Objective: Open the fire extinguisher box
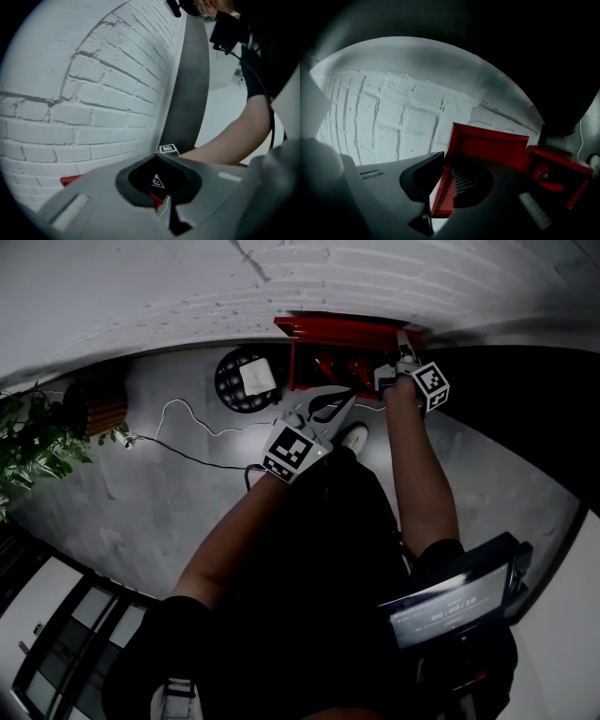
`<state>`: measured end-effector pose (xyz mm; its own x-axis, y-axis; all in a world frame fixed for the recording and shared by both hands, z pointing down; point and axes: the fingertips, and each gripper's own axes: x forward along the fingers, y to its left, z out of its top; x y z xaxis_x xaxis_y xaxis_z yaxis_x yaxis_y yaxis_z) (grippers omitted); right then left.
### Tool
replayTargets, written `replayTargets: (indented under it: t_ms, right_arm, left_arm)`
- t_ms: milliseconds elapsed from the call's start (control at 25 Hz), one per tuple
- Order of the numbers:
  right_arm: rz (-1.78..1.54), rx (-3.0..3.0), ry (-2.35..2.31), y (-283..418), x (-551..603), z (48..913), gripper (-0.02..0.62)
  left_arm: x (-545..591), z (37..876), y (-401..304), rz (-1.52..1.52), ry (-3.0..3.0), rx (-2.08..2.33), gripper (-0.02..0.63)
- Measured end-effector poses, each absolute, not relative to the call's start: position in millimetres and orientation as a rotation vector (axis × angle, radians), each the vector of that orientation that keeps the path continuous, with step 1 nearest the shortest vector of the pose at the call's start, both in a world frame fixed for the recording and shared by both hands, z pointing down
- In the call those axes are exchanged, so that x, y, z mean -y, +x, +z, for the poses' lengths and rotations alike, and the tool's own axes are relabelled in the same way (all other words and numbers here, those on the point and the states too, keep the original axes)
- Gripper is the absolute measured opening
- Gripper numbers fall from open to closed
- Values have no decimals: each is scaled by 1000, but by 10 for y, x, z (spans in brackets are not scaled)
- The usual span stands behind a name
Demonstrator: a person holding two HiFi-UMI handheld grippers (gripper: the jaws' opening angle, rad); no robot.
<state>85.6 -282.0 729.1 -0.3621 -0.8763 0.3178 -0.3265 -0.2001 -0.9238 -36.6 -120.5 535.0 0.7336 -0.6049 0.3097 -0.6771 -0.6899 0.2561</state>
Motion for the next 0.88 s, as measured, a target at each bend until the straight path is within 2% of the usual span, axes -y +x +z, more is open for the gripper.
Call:
replayTargets:
  t_ms: [560,600,680,720,880]
  right_arm:
    - [-1543,-1658,-1454,838,3084,7299,62]
    - [-1549,-1671,-1445,826,3072,7294,85]
    - [-1580,-1692,-1415,800,3030,7297,210]
    - [-1592,-1723,-1407,782,2991,7286,229]
    - [-1583,-1981,-1432,699,2704,7108,235]
  left_arm:
    - [1262,5310,-656,302,2554,1079,3]
    - [1266,5301,-668,304,2554,1082,3]
    - [1277,5277,-684,302,2557,1087,3]
    - [1281,5261,-688,301,2559,1088,3]
    - [1242,5198,-681,300,2565,1083,3]
